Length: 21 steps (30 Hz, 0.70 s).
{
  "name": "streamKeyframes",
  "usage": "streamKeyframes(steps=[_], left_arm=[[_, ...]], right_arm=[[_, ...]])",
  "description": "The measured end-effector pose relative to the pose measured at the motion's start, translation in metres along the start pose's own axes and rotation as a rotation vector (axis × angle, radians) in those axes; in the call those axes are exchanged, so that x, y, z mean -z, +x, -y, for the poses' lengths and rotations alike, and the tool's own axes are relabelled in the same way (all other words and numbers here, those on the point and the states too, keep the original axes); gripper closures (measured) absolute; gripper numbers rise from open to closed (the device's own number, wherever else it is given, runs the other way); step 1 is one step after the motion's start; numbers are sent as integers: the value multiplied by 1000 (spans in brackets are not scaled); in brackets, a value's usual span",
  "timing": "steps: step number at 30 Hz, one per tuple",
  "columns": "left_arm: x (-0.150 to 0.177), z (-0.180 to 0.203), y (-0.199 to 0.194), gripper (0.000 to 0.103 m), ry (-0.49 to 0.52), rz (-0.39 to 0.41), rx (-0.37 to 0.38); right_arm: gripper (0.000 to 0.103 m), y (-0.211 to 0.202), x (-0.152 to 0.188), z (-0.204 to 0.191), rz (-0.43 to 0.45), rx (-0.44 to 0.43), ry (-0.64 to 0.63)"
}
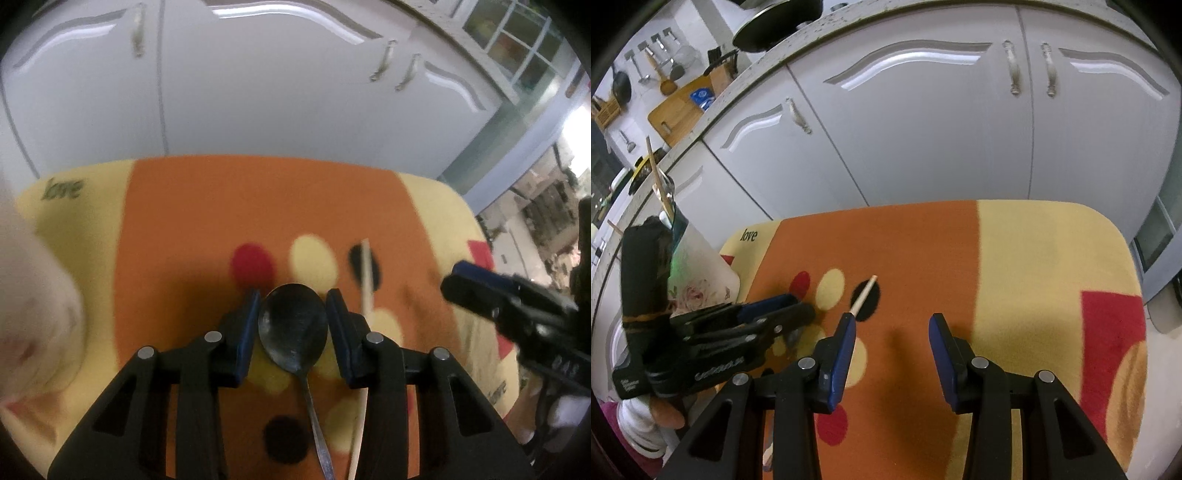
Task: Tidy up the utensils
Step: 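Lower the left tool onto the steel spoon and close it around the spoon, then grasp the wooden chopstick with the right tool while the left tool holds the spoon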
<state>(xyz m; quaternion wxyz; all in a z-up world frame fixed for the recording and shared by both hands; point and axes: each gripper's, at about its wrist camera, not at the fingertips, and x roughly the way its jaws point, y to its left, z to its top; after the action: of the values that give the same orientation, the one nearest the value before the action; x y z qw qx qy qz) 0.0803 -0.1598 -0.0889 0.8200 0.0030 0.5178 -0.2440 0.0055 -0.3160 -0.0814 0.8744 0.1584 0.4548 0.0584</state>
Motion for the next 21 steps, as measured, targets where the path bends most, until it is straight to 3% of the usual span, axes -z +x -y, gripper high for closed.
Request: streamKeyframes(steps=[3, 11, 18, 21], left_arm=[[6, -6, -5, 67, -7, -8, -34], [16, -20, -15, 67, -65, -22, -10], [19, -27, -22, 66, -81, -28, -2], [22, -31, -25, 64, -89, -38, 16]], right_arm=[[64, 12, -3, -8, -27, -9, -15], [64, 52, -6, -32, -116, 3, -125], [82, 72, -18, -55, -130, -23, -301], [83, 70, -14, -59, -148, -50, -356]])
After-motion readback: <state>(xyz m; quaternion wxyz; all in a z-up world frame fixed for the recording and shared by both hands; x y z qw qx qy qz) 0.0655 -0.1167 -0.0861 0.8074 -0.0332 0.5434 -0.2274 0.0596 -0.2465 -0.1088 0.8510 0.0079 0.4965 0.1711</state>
